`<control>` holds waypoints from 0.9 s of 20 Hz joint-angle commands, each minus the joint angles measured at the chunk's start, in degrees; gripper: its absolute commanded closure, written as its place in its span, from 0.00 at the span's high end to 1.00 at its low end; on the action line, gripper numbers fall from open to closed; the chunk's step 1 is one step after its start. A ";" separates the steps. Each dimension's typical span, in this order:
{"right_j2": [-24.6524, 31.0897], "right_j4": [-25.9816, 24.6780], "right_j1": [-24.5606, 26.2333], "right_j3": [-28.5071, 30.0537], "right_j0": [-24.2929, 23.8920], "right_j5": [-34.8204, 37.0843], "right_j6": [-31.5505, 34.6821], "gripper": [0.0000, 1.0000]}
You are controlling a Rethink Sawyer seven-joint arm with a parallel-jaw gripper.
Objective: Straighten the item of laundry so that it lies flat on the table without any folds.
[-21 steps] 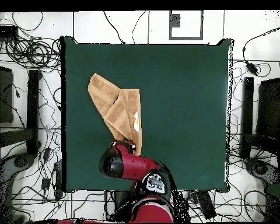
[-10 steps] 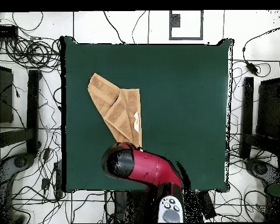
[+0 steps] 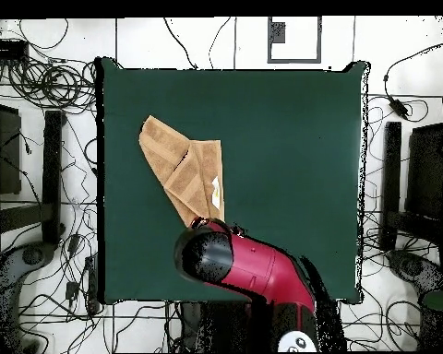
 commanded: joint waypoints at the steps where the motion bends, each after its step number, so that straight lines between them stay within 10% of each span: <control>1: 5.58 -1.66 0.97 0.07 -0.57 -1.37 5.05 0.00; 18: 5.55 -3.30 2.17 0.08 -0.35 -5.25 6.19 0.00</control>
